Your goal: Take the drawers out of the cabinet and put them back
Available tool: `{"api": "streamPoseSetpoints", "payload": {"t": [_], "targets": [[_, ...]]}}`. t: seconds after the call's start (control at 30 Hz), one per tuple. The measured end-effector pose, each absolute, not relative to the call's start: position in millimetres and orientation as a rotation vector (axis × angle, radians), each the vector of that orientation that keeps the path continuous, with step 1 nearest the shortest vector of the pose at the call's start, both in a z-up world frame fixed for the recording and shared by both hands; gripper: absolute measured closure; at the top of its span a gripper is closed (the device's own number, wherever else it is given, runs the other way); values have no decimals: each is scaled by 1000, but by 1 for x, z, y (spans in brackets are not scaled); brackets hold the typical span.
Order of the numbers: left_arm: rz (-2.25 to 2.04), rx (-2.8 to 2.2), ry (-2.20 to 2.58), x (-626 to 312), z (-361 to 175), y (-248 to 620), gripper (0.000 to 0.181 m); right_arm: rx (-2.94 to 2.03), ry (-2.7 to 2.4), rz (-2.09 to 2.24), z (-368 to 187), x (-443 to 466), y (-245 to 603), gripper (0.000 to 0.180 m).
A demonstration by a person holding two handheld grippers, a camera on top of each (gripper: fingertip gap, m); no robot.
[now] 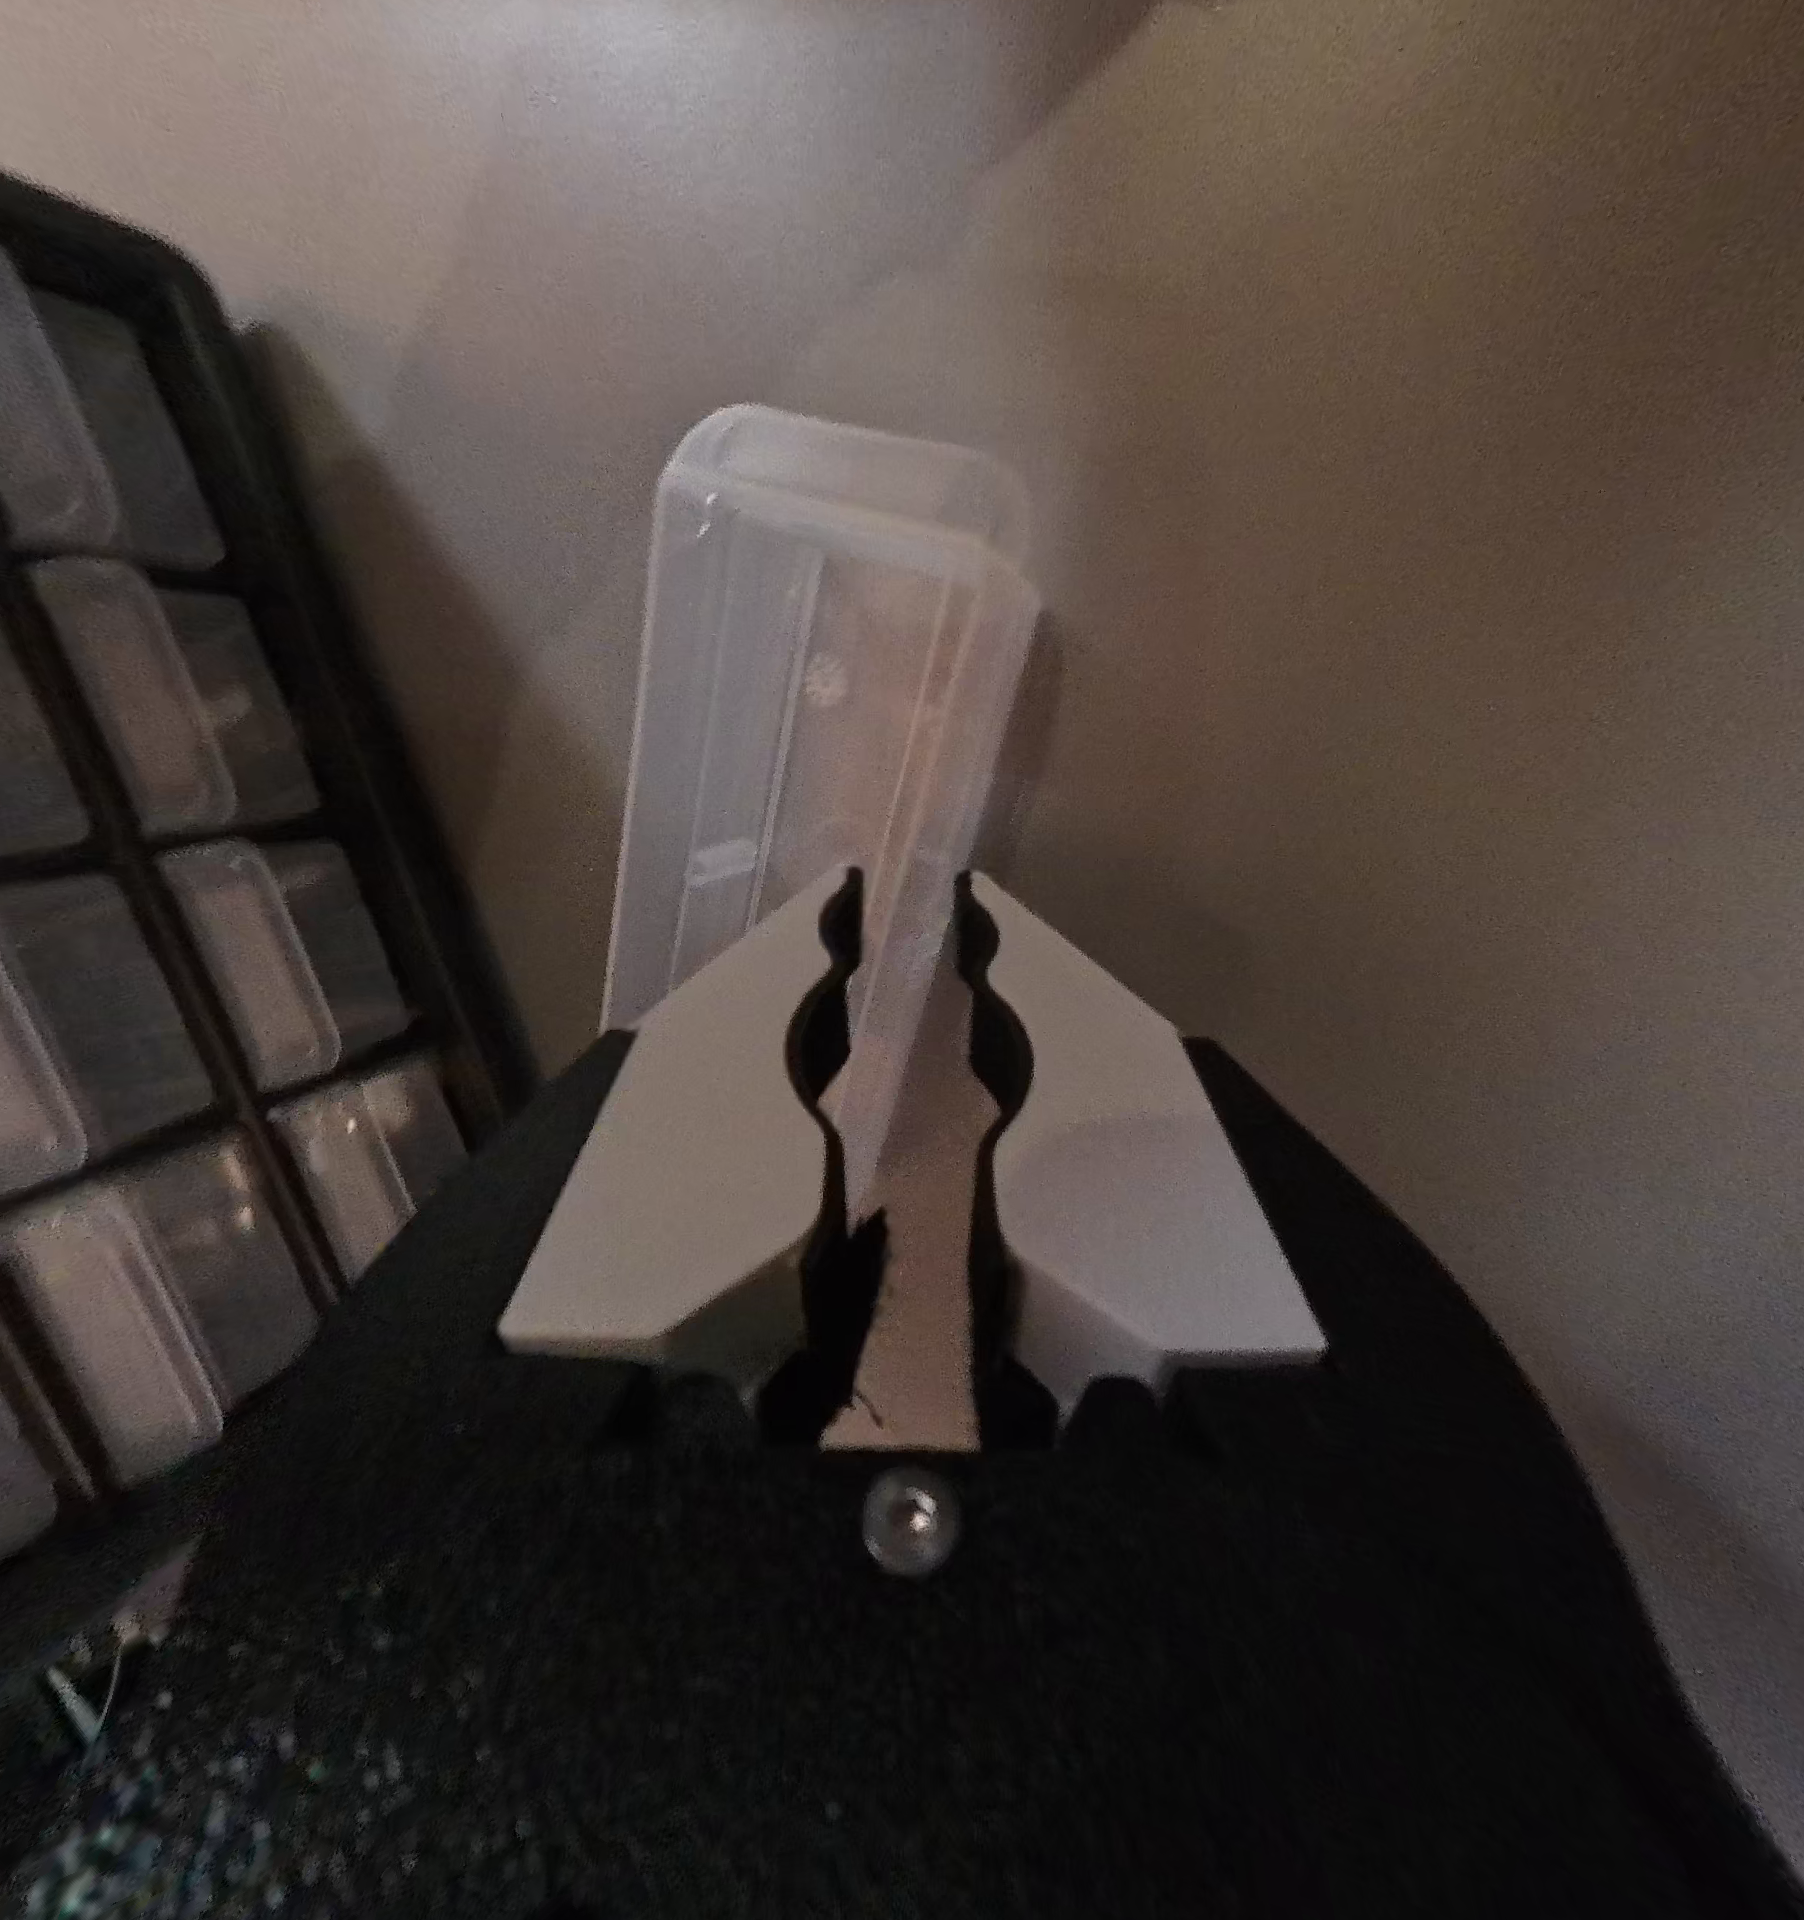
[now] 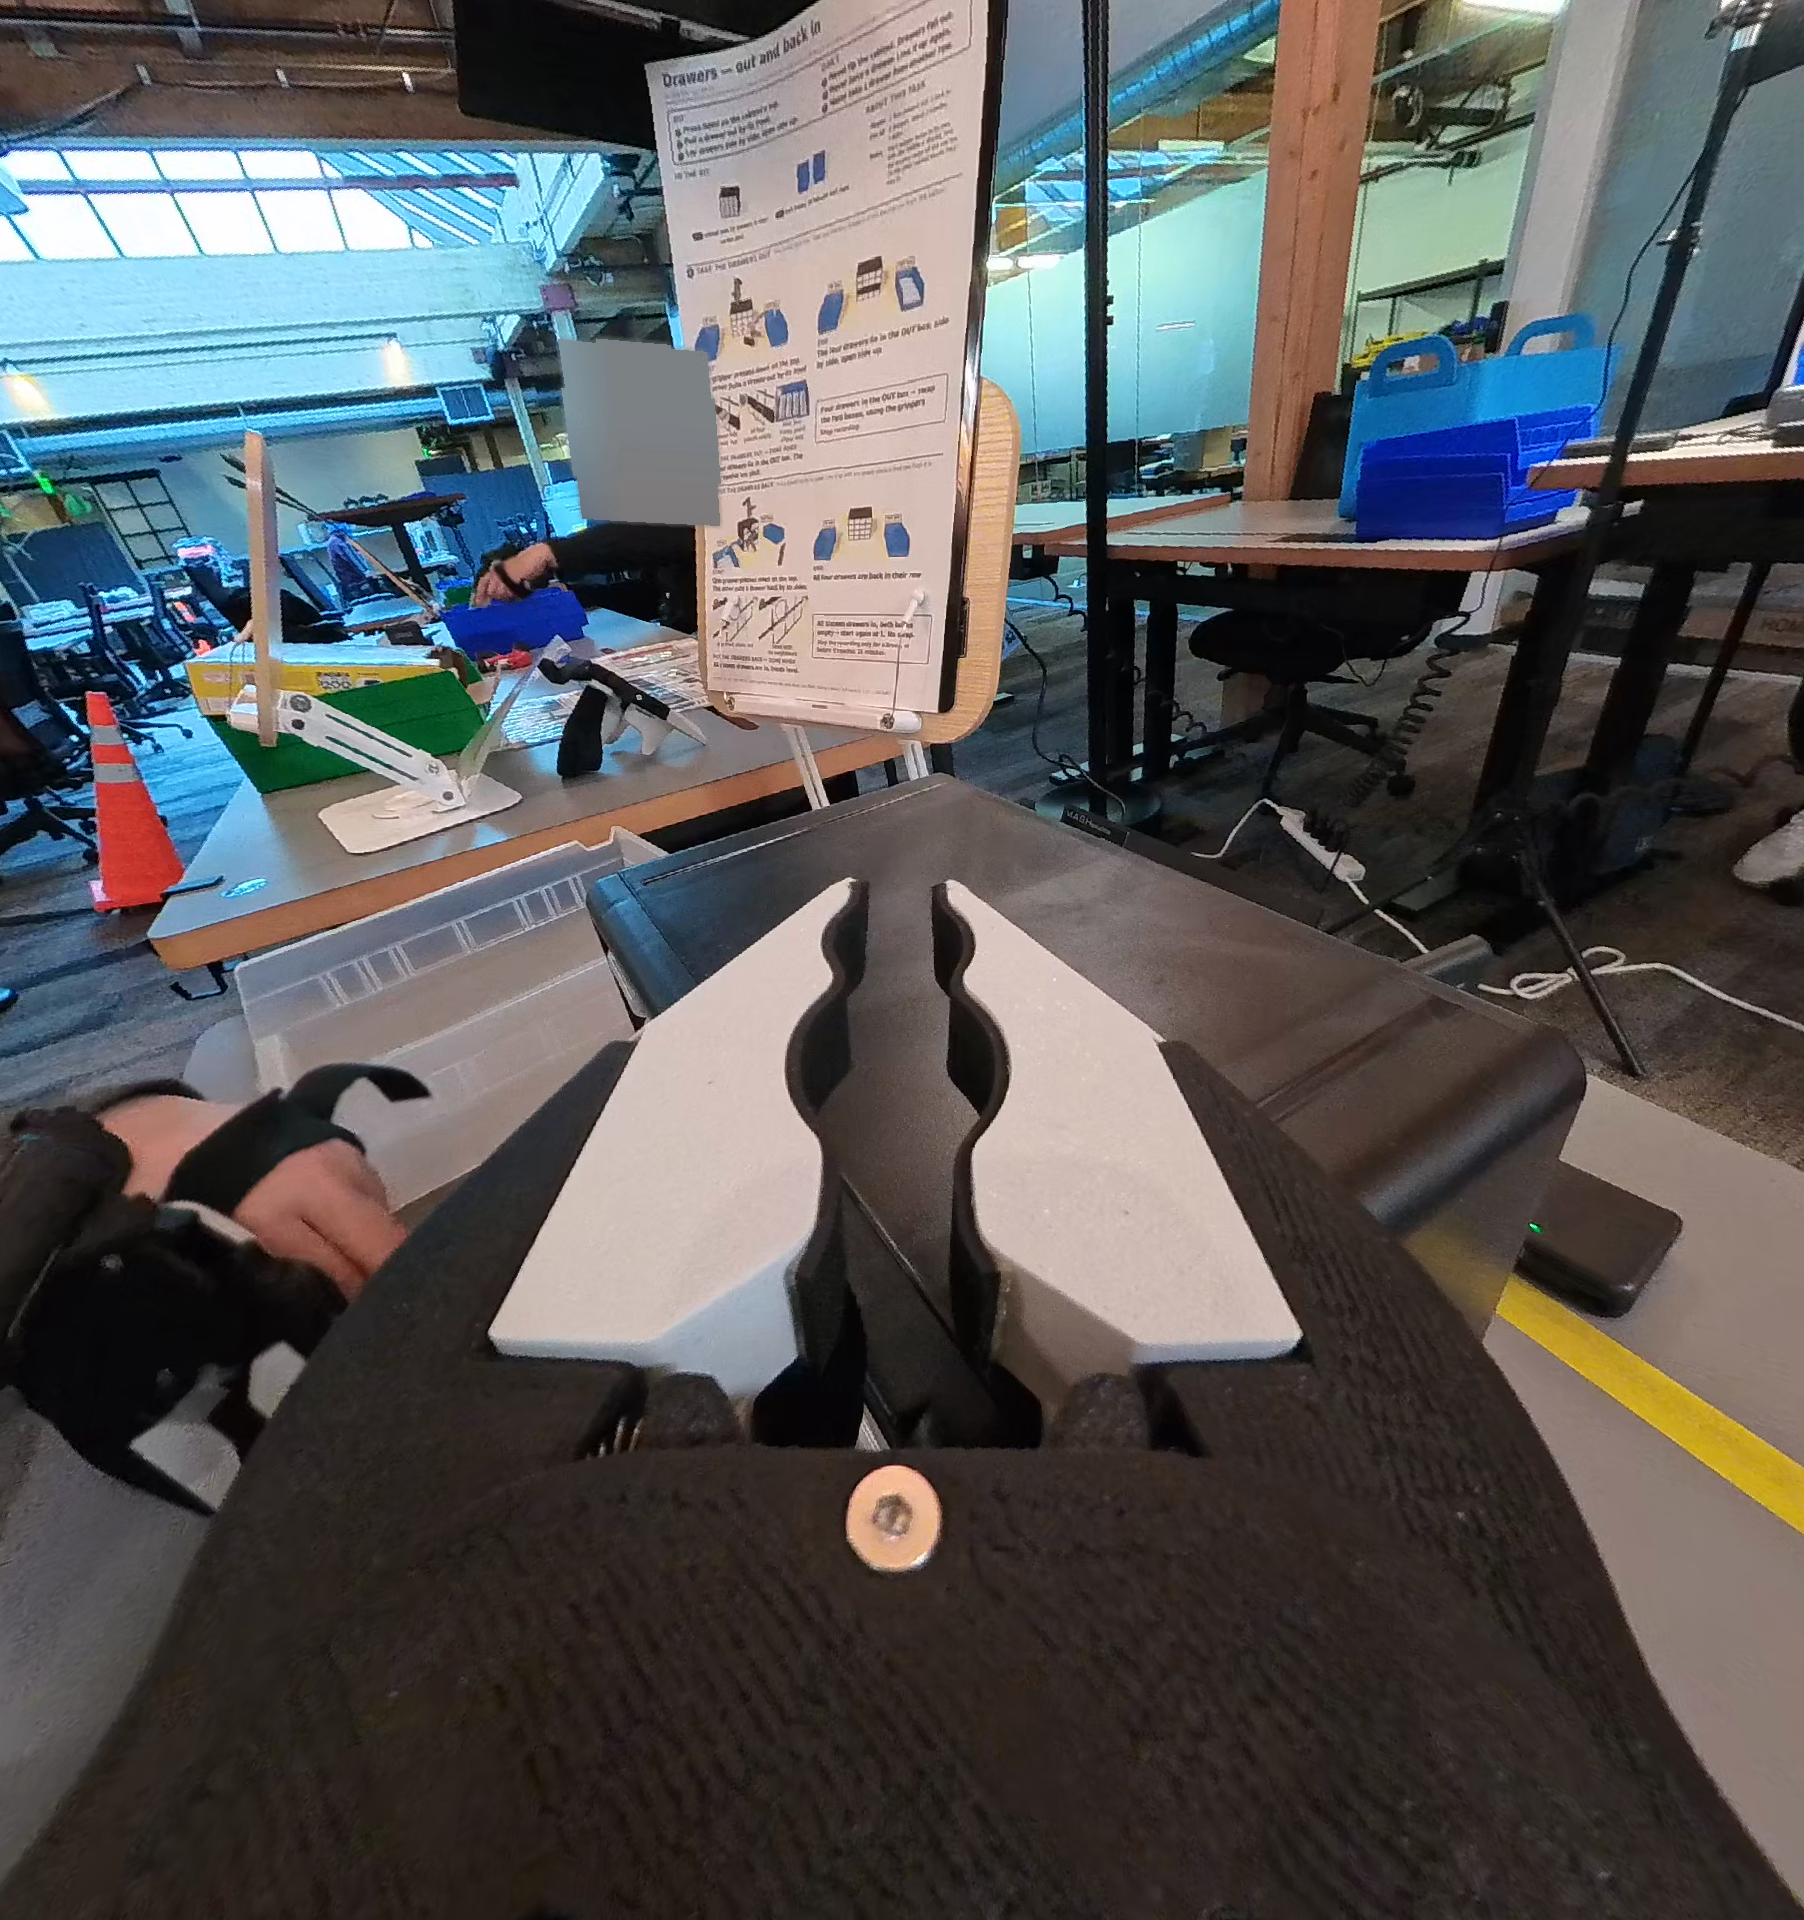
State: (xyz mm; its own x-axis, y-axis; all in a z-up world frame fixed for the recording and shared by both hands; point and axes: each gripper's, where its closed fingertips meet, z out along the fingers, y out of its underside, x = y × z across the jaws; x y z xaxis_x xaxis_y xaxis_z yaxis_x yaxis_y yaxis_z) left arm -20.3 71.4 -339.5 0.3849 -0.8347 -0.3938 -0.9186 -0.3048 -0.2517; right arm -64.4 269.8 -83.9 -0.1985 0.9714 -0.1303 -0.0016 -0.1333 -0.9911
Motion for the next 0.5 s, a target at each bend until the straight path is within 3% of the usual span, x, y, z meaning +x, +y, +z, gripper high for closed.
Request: {"api": "streamPoseSetpoints", "payload": {"t": [0.07, 0.3, 0.5], "targets": [[304, -2208, 1438, -28, -334, 69, 155, -1196, -1279, 1461, -84, -65, 270, 168], [587, -2324, 1319, -97, -335, 81, 158, -1200, -1280, 1446, -85, -65, 270, 168], [466, -2343, 1076, -93, -311, 78, 148, -1201, -1283, 1442, -85, -65, 270, 168]]}}
